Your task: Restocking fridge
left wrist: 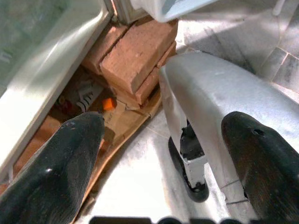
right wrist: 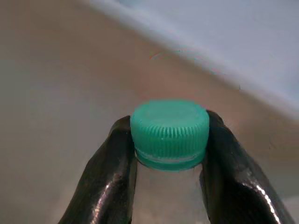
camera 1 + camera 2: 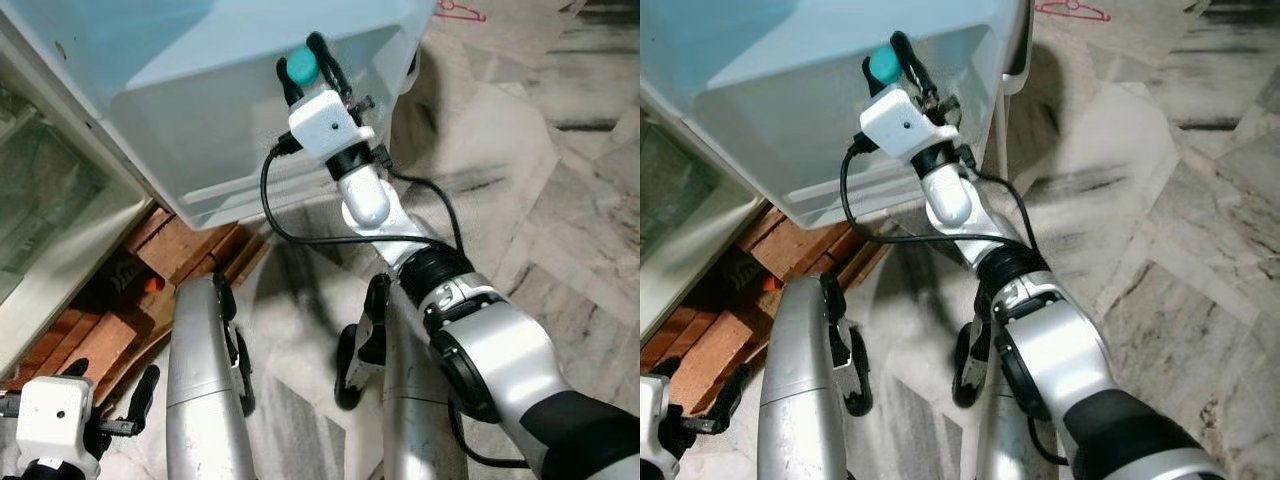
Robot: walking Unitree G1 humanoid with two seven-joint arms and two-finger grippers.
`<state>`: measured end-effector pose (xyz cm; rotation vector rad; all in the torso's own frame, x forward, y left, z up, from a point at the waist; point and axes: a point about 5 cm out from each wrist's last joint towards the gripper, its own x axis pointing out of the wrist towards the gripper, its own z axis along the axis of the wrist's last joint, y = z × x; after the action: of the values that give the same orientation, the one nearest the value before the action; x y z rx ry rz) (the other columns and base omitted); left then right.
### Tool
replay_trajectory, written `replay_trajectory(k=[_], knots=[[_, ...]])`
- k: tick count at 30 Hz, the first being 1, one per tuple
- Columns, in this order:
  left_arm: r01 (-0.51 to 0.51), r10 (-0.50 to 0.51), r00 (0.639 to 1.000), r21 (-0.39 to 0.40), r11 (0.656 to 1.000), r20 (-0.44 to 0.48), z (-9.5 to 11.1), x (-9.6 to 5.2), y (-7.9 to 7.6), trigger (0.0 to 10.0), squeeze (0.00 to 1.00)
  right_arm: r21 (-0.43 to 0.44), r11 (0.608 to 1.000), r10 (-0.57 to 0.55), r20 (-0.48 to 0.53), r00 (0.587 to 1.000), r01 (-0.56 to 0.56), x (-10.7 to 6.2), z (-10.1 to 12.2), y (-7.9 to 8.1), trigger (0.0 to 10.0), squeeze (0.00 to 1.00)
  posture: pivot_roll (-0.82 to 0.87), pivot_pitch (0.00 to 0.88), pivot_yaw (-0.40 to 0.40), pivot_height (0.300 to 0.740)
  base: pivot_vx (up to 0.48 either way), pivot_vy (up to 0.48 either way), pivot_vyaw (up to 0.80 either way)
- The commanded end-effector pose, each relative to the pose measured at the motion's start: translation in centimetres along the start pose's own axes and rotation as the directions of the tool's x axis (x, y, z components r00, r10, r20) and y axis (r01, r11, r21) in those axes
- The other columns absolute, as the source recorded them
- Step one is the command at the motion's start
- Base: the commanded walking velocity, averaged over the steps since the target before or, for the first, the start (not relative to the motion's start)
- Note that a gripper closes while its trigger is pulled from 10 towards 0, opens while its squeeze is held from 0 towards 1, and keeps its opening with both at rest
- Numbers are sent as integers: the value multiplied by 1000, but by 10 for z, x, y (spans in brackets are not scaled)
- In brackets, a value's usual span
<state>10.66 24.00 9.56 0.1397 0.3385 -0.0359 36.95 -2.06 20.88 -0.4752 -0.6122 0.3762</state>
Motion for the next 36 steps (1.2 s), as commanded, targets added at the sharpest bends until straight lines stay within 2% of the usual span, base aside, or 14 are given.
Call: replay_trajectory(k=[1,5,10,16,21,26,34,36], knots=[[-3,3,999,-7,1000,-34,-4,-4,1,10000,0,98,994,71,-361,930,-38,-50,-61,17,10000,0,369,532,-33,524,0,0,0],[2,-2,999,-9,1000,-34,-4,-1,0,10000,0,207,978,78,-467,881,23,-65,-76,18,10000,0,363,528,-31,524,0,0,0],[9,-9,999,-8,1000,-32,-3,4,2,10000,0,290,954,98,-538,837,75,-80,-88,17,10000,0,351,521,-25,524,0,0,0],[14,-14,999,-9,1000,-33,-4,10,2,10000,0,301,948,106,-606,789,104,-85,-97,12,10000,0,341,509,-19,524,0,0,0],[21,-21,999,-2,1000,-30,-4,16,3,10000,0,301,926,40,-678,734,228,-87,-105,-7,10000,0,339,495,-14,524,0,0,0],[22,-22,999,3,1000,-28,-5,20,4,10000,0,296,915,25,-721,692,275,-87,-110,-18,10000,0,338,486,-8,524,0,0,0],[24,-23,999,10,1000,-25,-5,25,5,10000,0,282,910,-13,-714,700,305,-80,-108,-31,10000,0,338,475,-9,524,0,0,0],[20,-20,1000,14,1000,-19,-5,26,5,10000,0,270,925,-10,-689,725,269,-76,-104,-31,10000,0,336,464,-10,524,0,0,0]])
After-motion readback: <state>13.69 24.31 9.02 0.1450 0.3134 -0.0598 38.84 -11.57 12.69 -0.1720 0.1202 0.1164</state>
